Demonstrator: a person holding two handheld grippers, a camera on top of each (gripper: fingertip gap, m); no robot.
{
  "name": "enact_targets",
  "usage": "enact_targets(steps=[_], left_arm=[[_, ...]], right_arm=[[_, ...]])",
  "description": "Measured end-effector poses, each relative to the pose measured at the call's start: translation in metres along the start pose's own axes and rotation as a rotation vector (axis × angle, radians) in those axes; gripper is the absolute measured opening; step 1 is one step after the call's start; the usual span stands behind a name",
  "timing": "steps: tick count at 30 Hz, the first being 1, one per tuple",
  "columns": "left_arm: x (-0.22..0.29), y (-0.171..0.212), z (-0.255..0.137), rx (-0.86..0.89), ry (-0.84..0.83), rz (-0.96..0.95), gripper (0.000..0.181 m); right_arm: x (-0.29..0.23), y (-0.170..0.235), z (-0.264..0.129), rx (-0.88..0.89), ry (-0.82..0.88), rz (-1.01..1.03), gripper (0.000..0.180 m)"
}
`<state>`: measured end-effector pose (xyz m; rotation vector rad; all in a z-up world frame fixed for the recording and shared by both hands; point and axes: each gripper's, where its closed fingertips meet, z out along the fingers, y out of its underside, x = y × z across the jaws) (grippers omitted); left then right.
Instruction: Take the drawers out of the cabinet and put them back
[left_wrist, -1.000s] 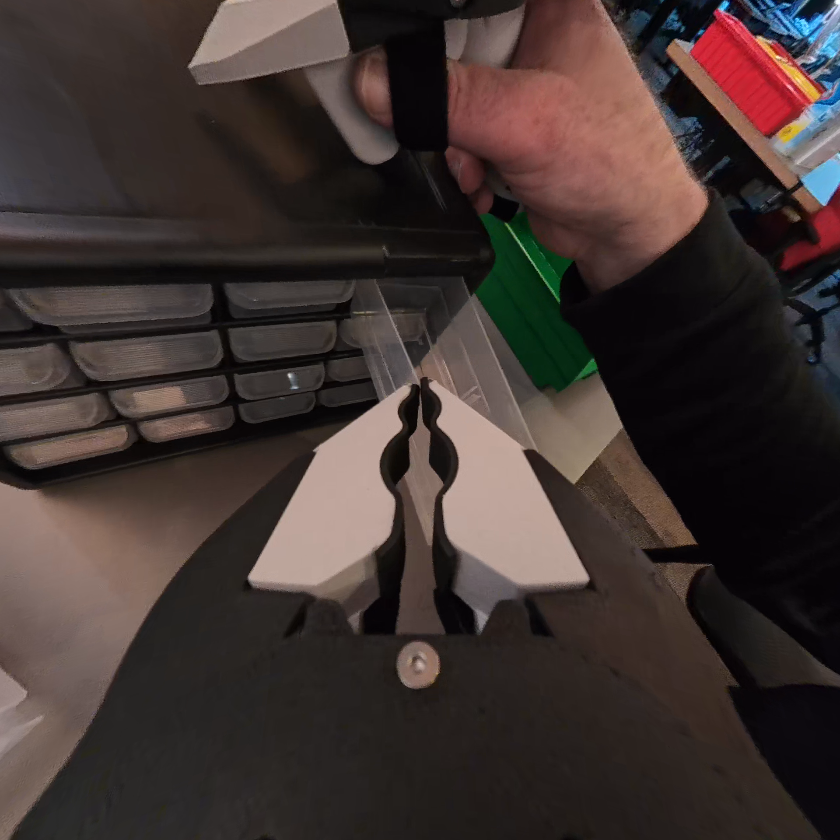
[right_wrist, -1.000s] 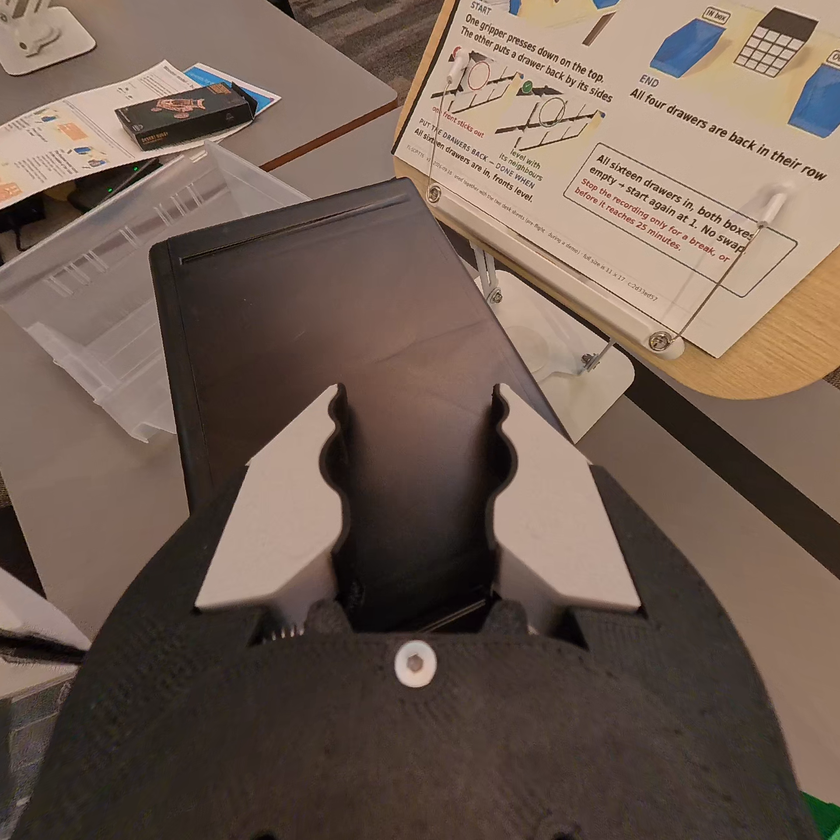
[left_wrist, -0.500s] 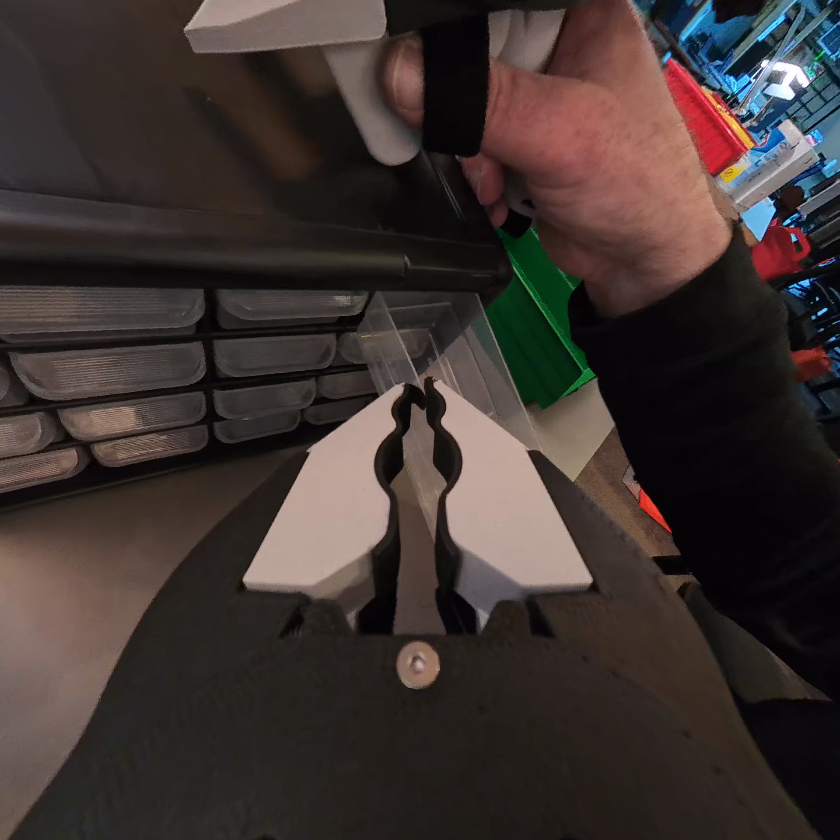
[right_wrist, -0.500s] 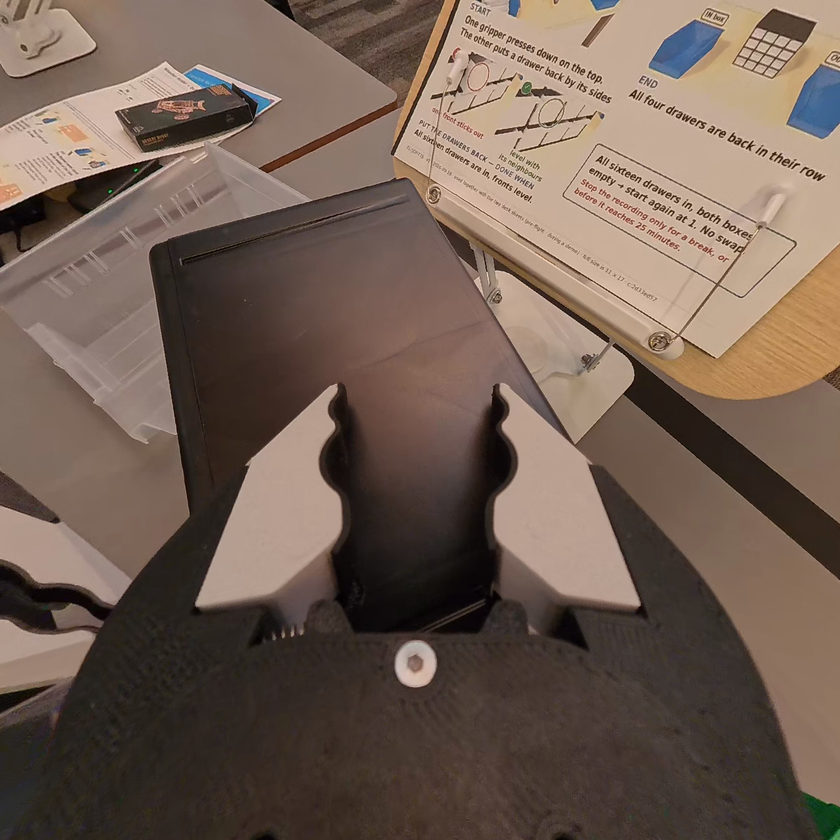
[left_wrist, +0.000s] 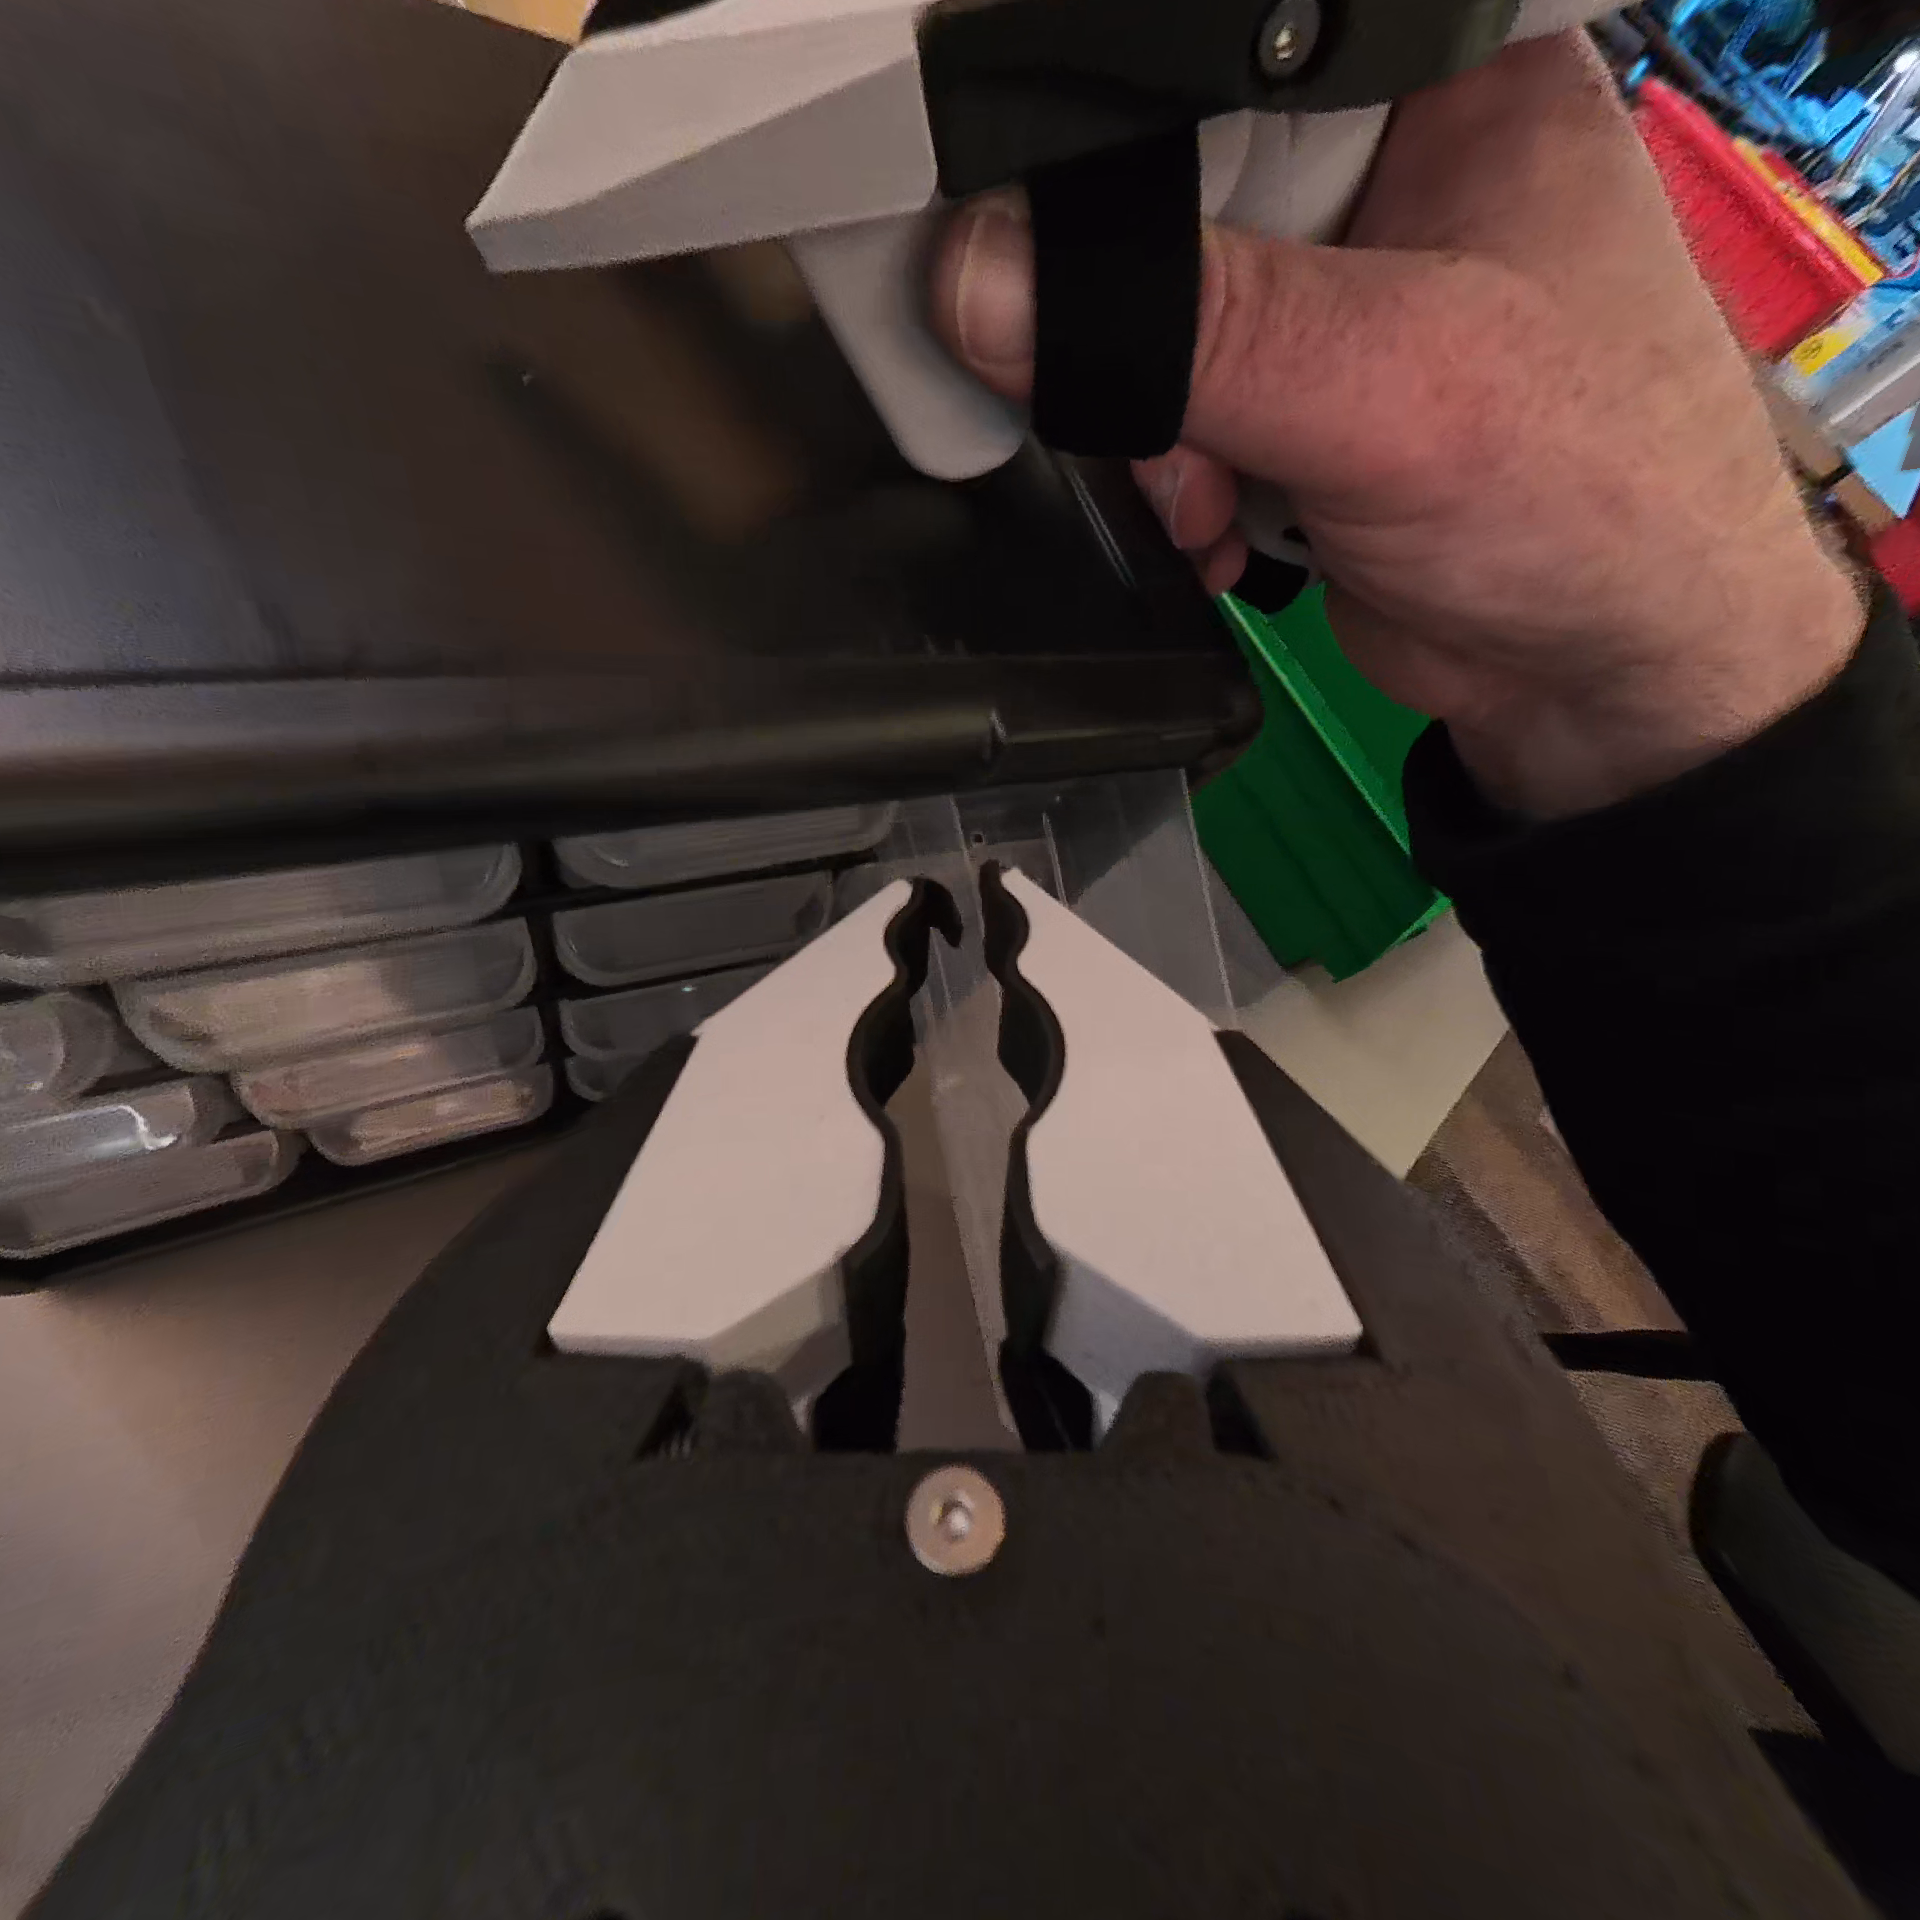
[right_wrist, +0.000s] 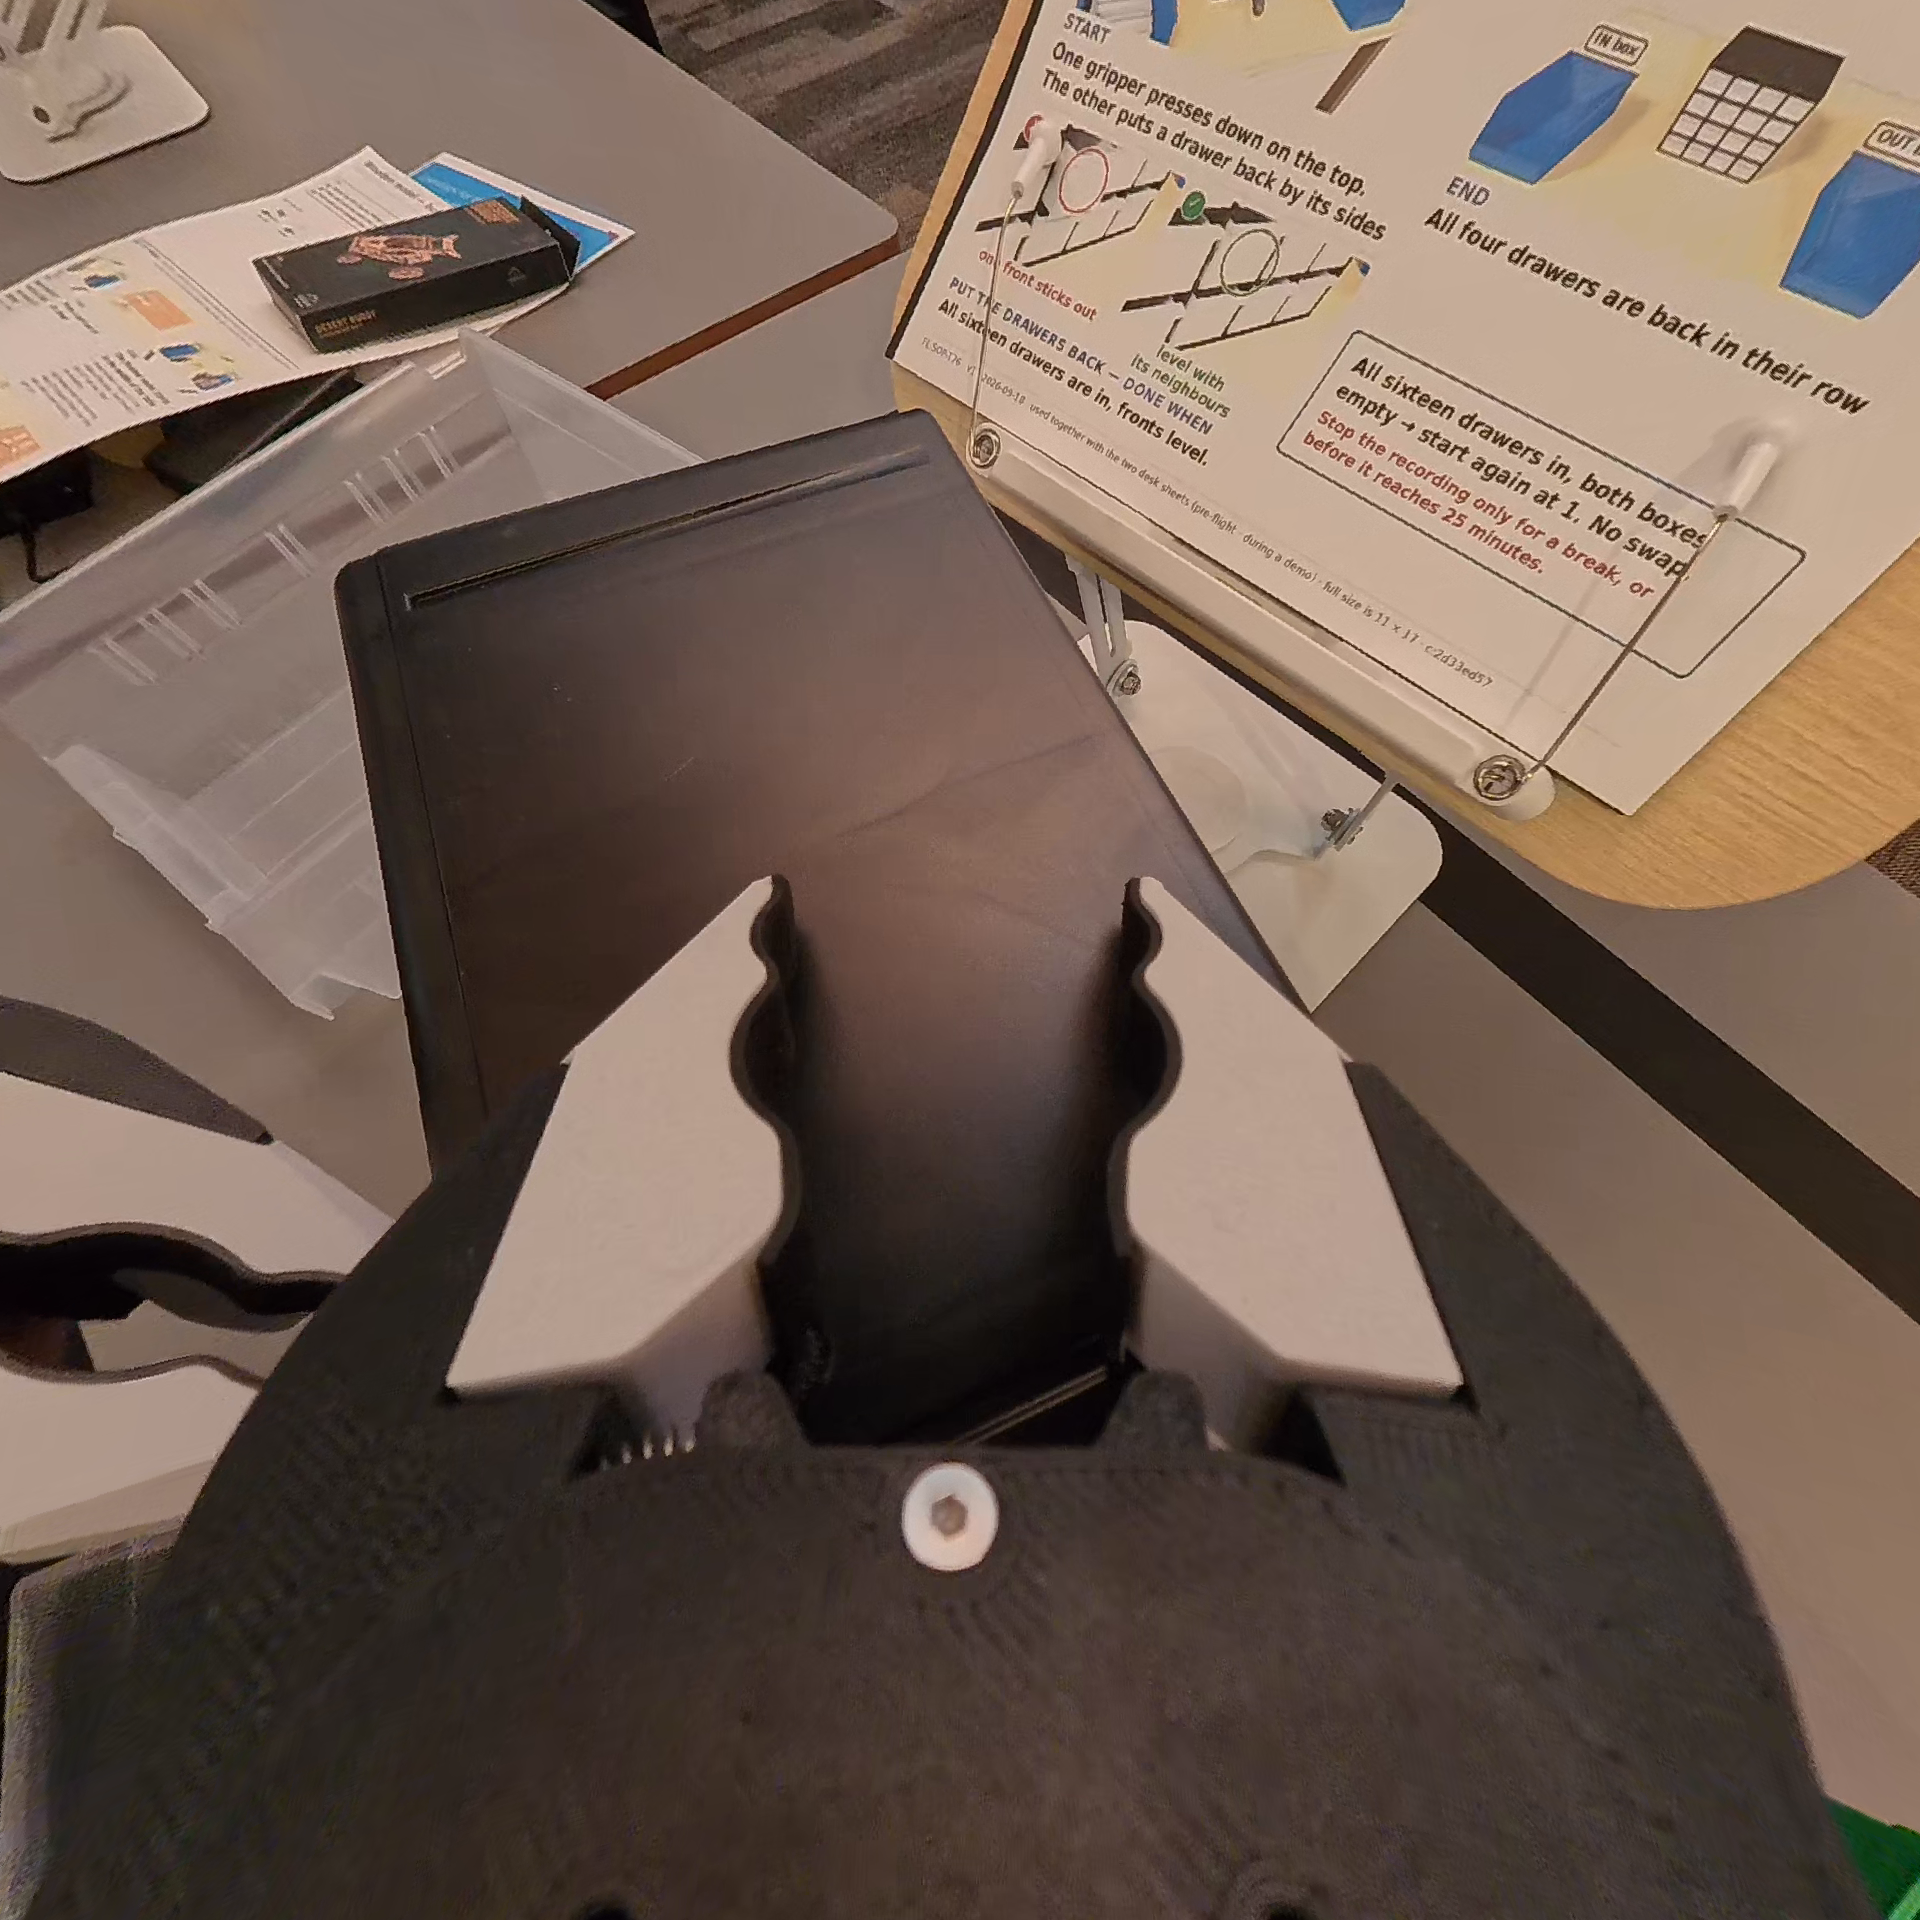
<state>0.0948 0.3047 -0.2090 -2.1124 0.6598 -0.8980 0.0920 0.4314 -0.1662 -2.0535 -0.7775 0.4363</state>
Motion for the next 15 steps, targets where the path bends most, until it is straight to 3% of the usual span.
enact_targets(steps=[4,7,10,15], left_arm=[[-0.002,-0.003,0.002,0.029,-0.034,0.015,0.006],[-0.002,-0.003,0.002,0.048,-0.030,0.005,0.006],[-0.002,-0.004,0.002,0.050,-0.015,-0.006,0.006],[-0.001,-0.003,0.003,0.028,0.020,-0.007,0.007]], right_arm=[[0.000,0.000,0.000,0.002,-0.001,0.001,0.063],[-0.006,-0.004,-0.006,0.046,-0.053,0.023,0.078],[-0.016,0.000,-0.031,0.118,-0.058,0.000,0.083],[-0.064,0.041,-0.082,0.133,-0.101,-0.112,0.096]])
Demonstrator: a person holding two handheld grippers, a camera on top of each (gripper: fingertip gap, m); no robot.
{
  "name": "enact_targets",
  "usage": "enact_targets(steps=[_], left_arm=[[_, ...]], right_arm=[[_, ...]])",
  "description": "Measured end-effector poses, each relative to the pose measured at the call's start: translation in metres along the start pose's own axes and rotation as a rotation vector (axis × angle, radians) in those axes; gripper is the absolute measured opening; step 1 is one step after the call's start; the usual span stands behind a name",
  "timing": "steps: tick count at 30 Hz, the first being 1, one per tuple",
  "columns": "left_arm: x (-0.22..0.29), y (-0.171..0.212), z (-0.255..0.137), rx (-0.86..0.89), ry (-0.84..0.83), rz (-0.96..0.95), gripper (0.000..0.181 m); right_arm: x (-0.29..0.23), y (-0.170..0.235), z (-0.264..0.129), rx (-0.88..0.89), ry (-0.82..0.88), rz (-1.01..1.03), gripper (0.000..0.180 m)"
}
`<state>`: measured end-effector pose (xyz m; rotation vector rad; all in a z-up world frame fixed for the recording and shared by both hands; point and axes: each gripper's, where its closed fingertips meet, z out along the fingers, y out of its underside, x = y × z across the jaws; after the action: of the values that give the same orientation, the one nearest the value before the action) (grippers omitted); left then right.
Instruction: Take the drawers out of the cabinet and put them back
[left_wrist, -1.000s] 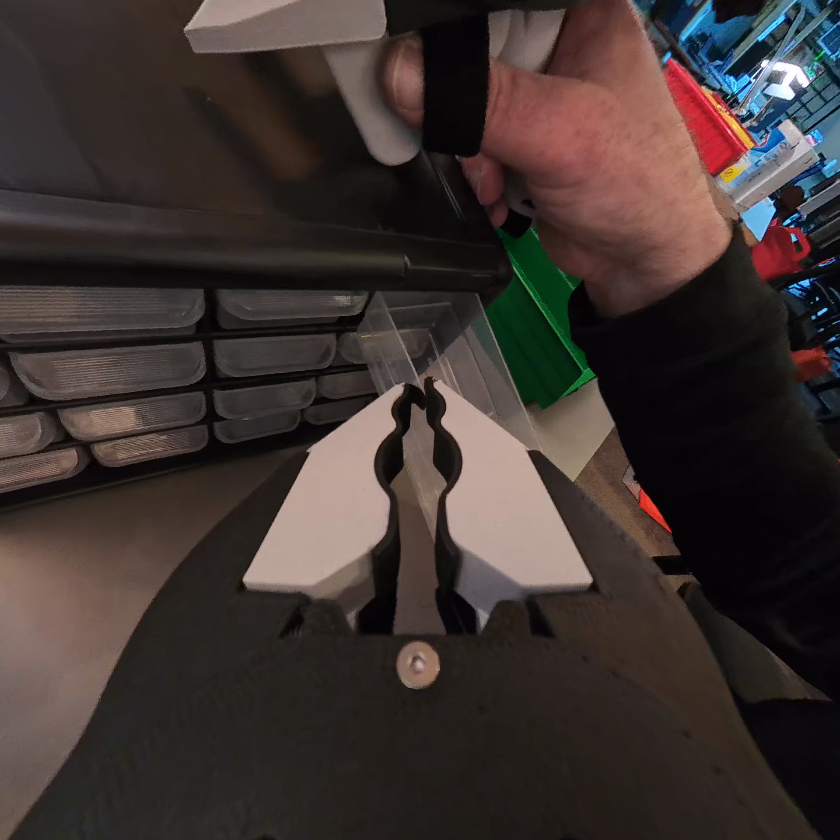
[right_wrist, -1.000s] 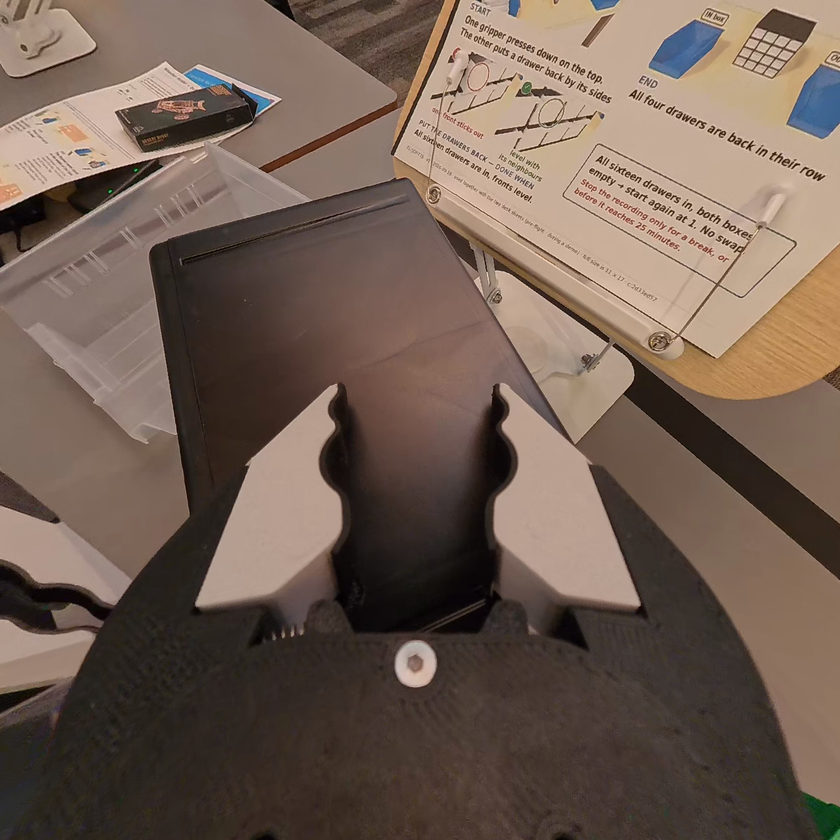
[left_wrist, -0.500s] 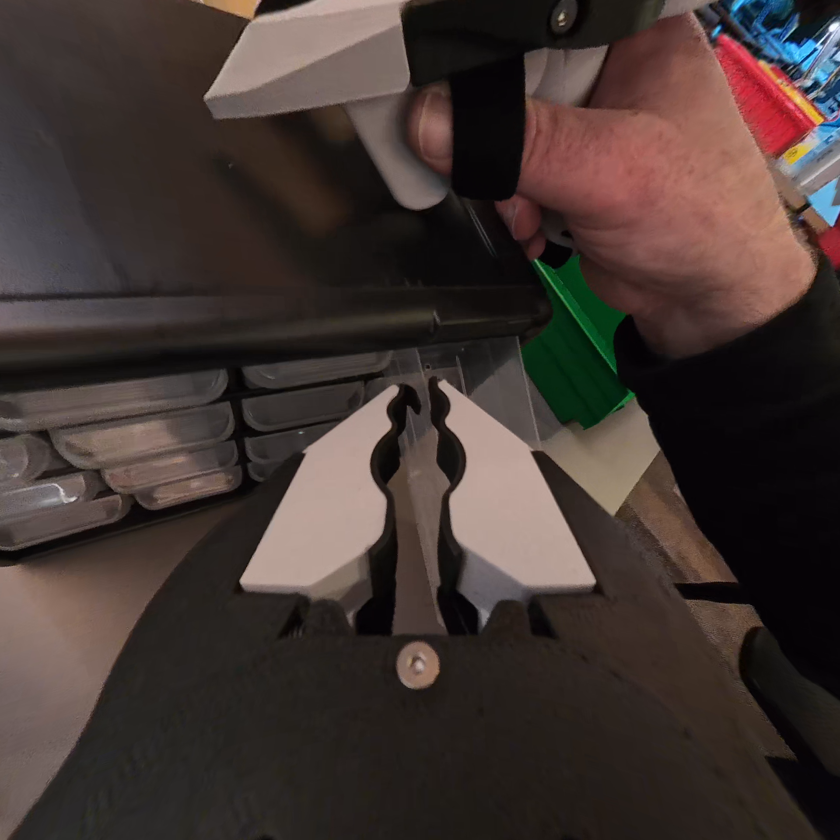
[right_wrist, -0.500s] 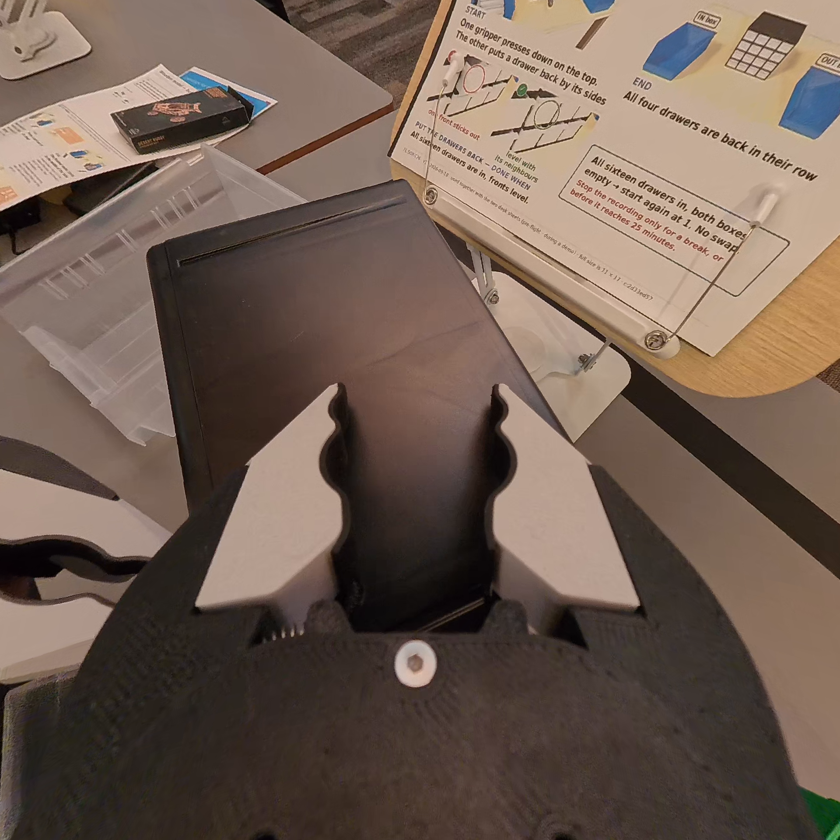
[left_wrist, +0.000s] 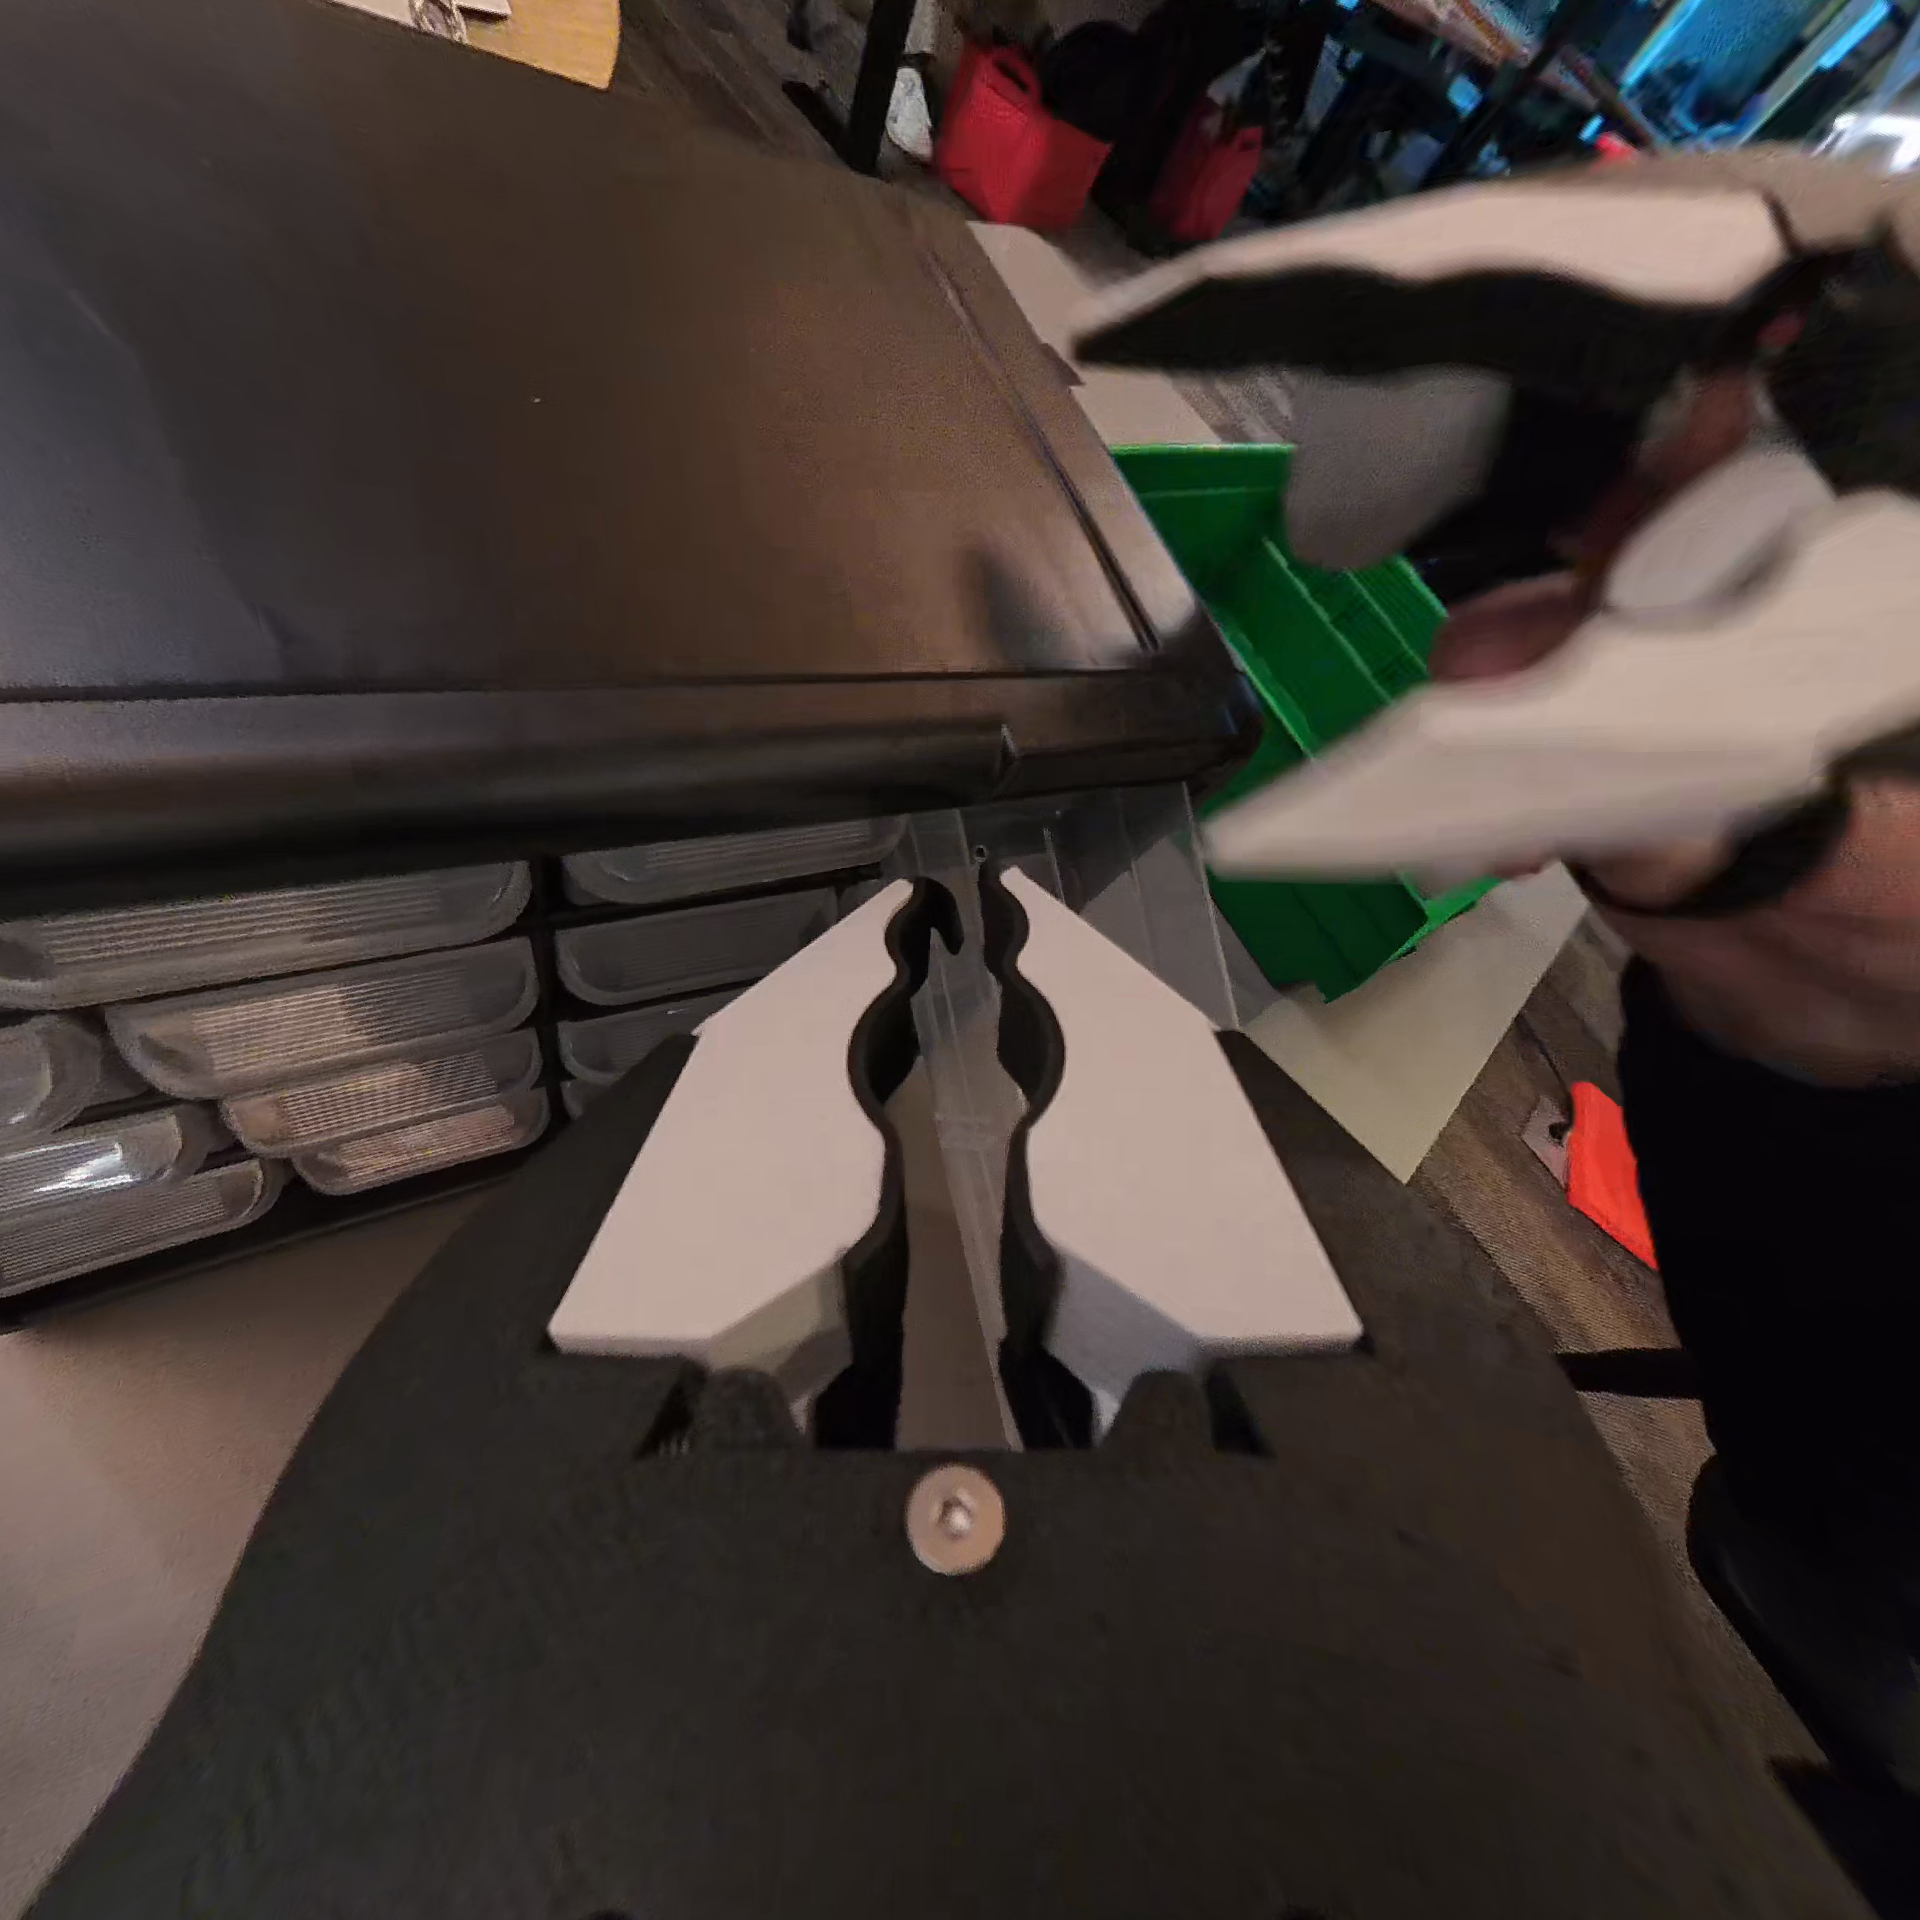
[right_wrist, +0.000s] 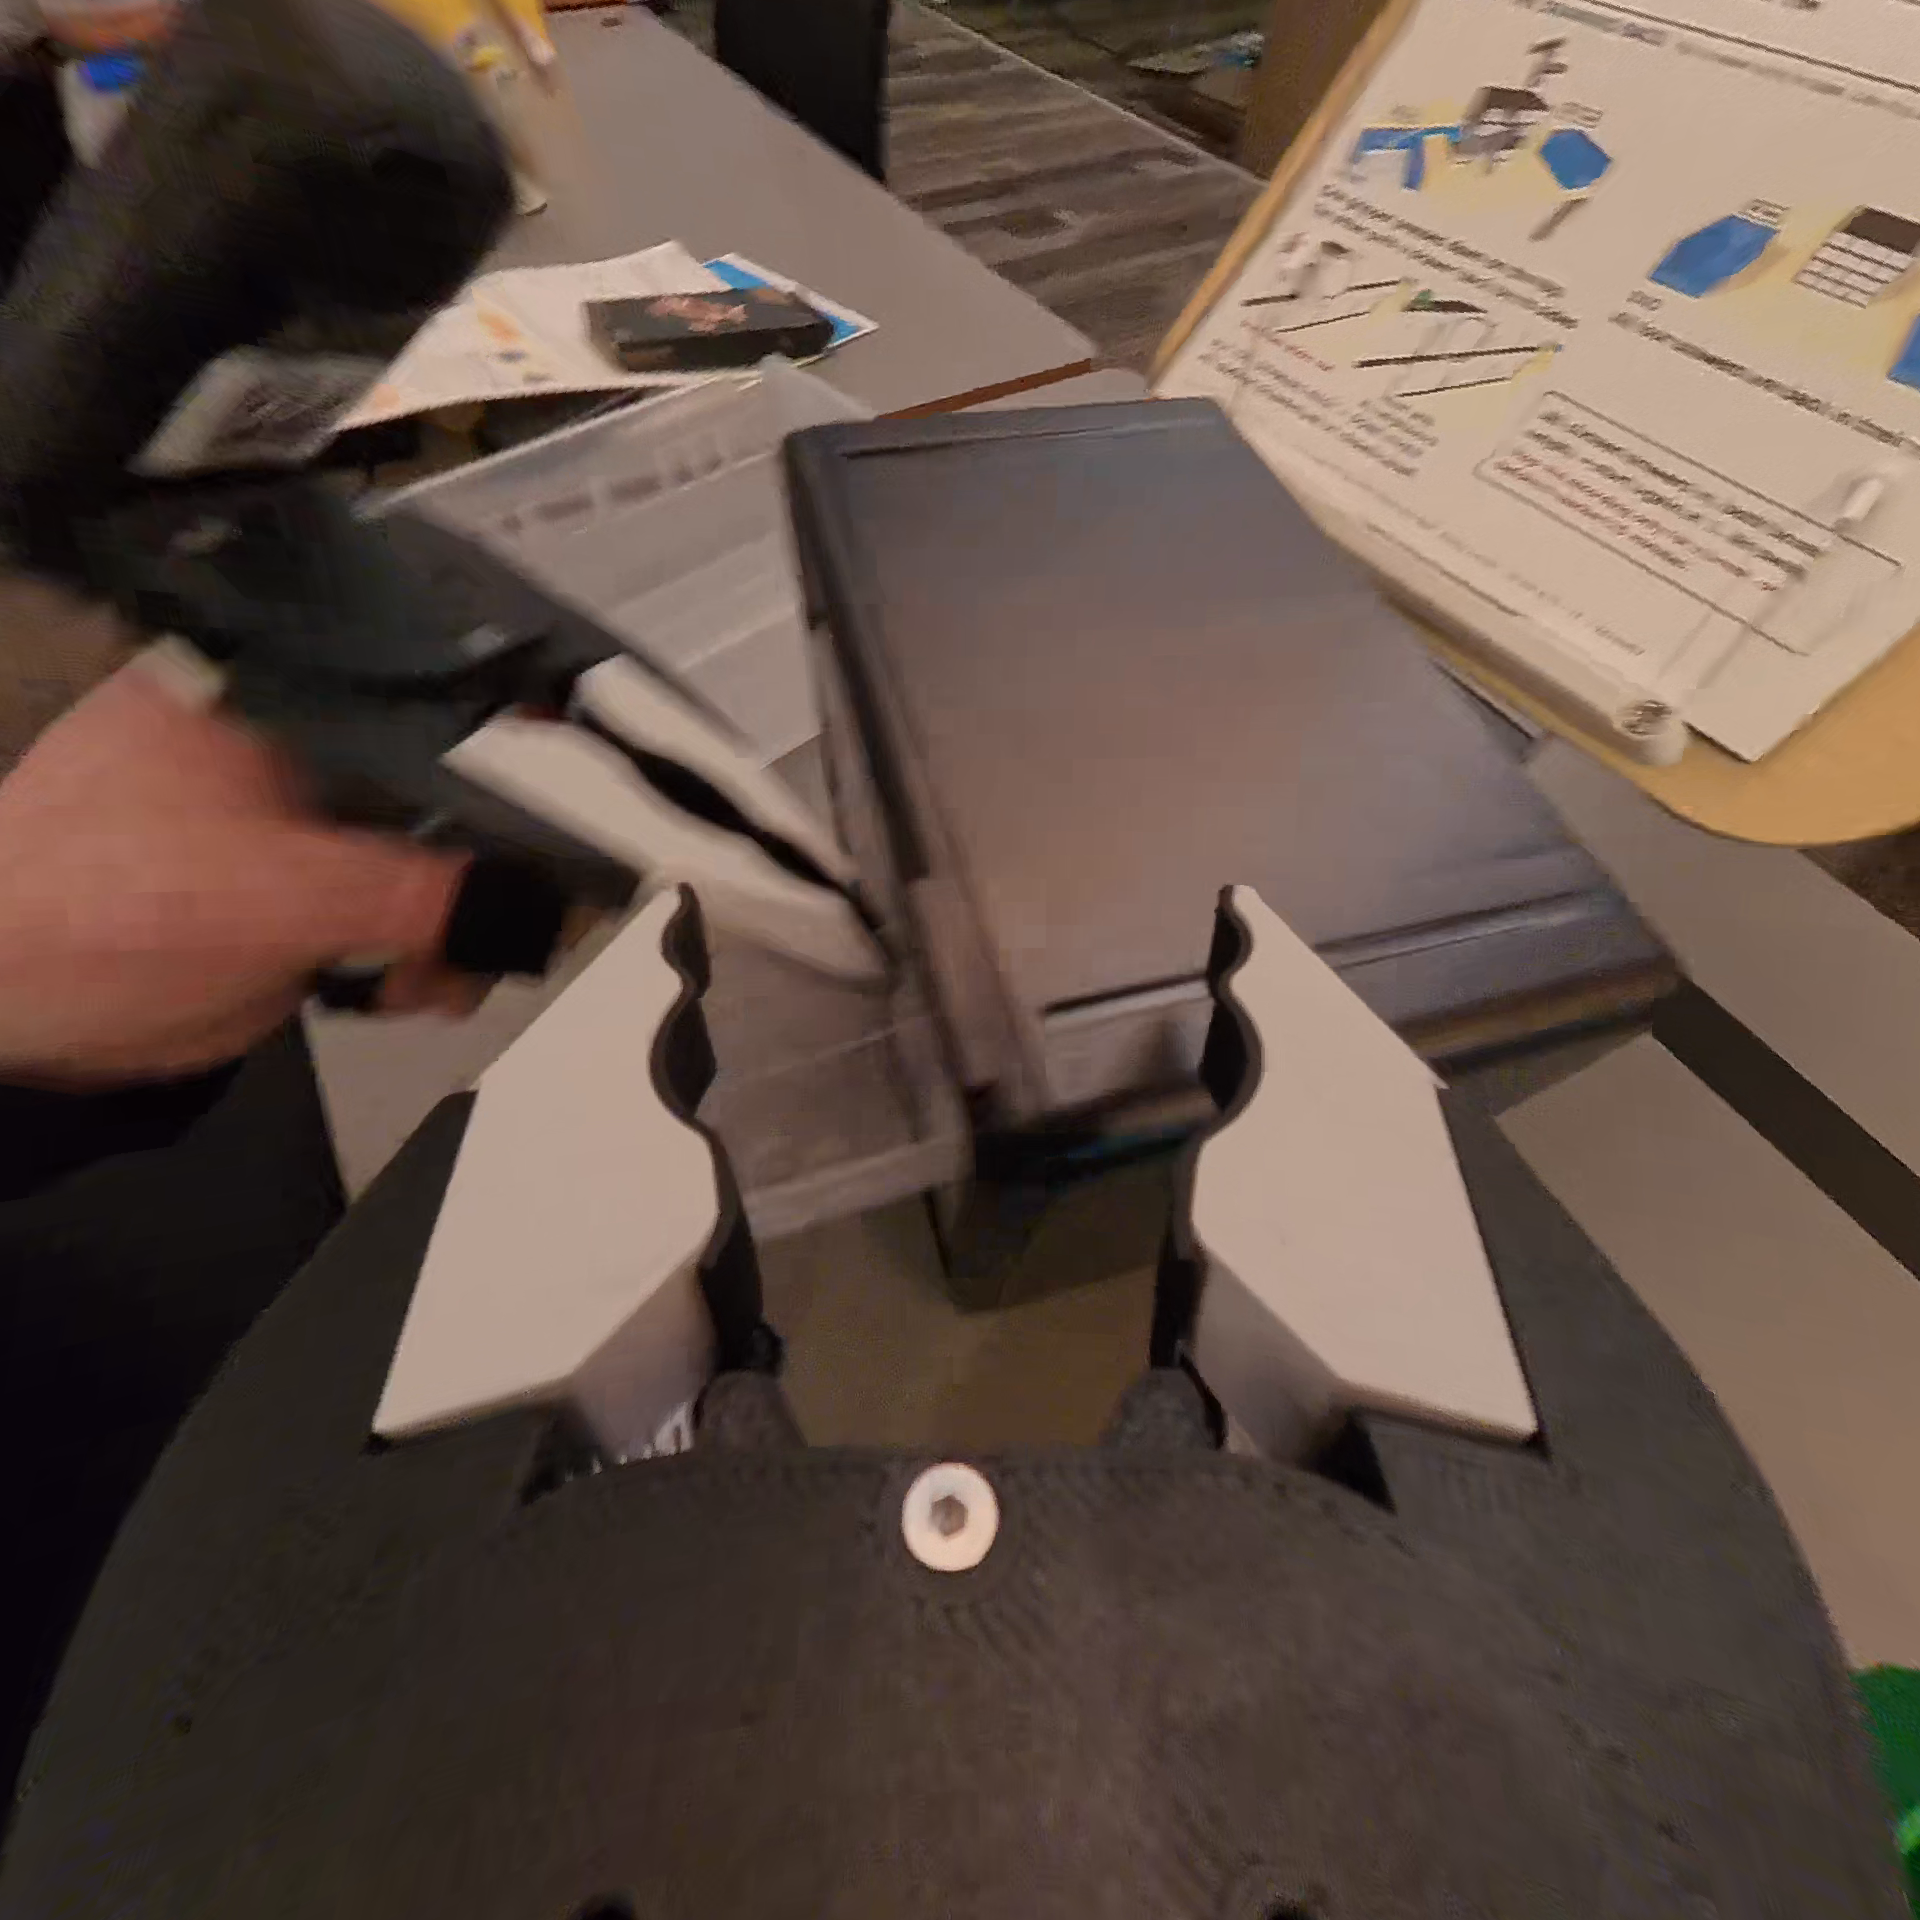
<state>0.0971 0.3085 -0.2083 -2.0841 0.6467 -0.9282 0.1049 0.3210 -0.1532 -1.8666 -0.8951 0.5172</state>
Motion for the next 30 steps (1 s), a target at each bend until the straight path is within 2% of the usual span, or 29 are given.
enact_targets(steps=[4,8,12,17,20,26,27,30], left_arm=[[0.001,0.000,0.001,0.004,0.035,-0.028,0.009],[0.001,0.000,0.001,-0.005,0.046,-0.012,0.010],[0.004,0.002,-0.004,-0.024,0.084,-0.002,0.016],[0.008,0.010,-0.021,-0.049,0.100,0.040,0.047],[0.022,0.031,-0.039,-0.092,0.122,0.143,0.061],[0.023,0.089,-0.056,-0.235,0.121,0.428,0.074],[0.020,0.094,-0.053,-0.255,0.106,0.468,0.078],[0.018,0.089,-0.039,-0.214,0.054,0.502,0.073]], right_arm=[[-0.042,0.037,-0.025,-0.036,0.004,-0.171,0.123],[-0.064,0.082,-0.021,-0.079,0.073,-0.289,0.151],[-0.062,0.102,-0.003,-0.080,0.111,-0.212,0.147],[-0.062,0.108,0.004,-0.089,0.101,-0.206,0.147],[-0.064,0.108,0.002,-0.066,0.092,-0.208,0.141],[-0.073,0.105,0.000,-0.015,0.014,-0.156,0.127],[-0.075,0.102,-0.001,0.001,-0.002,-0.143,0.126],[-0.077,0.100,-0.004,0.000,-0.033,-0.127,0.126]])
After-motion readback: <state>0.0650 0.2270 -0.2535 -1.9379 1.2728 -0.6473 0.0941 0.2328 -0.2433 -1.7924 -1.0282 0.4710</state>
